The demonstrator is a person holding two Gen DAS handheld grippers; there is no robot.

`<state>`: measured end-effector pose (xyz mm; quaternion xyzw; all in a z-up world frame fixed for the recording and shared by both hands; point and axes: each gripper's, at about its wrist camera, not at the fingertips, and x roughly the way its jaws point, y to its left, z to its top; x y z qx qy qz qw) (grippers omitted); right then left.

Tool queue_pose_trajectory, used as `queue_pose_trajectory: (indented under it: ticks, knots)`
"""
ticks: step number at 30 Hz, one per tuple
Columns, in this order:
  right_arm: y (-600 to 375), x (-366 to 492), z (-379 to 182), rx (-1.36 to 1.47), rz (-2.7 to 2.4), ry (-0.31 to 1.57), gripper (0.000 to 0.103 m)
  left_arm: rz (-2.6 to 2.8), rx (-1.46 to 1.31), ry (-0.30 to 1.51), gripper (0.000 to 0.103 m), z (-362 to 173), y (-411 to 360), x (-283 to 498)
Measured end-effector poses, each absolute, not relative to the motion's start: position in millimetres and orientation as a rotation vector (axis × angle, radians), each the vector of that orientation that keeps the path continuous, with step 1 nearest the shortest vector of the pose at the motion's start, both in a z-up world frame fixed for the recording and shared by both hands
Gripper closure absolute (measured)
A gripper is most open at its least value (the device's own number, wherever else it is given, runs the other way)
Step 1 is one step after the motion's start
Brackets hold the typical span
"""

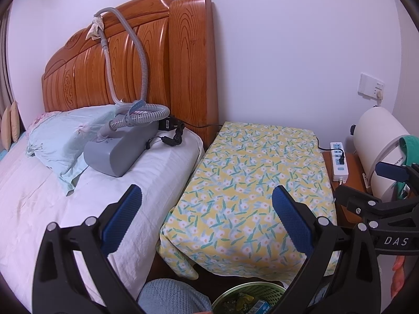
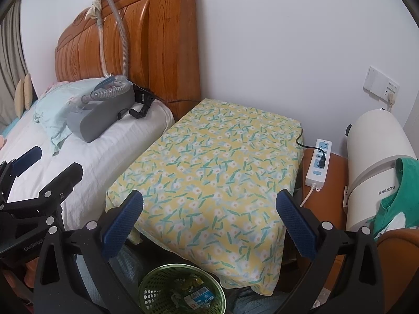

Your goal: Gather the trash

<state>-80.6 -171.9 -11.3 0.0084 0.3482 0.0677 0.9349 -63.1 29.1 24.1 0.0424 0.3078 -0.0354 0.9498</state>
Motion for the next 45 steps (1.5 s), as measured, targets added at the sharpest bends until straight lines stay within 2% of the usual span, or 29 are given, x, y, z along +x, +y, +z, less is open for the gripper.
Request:
queue_pose_trajectory:
  ticks: [45]
  knots:
    - [-176.8, -83.3, -12.0, 0.025, 0.123, 0.716, 0.002, -0.080, 0.082, 0.635, 0.008, 23.1, 29.4, -63.8]
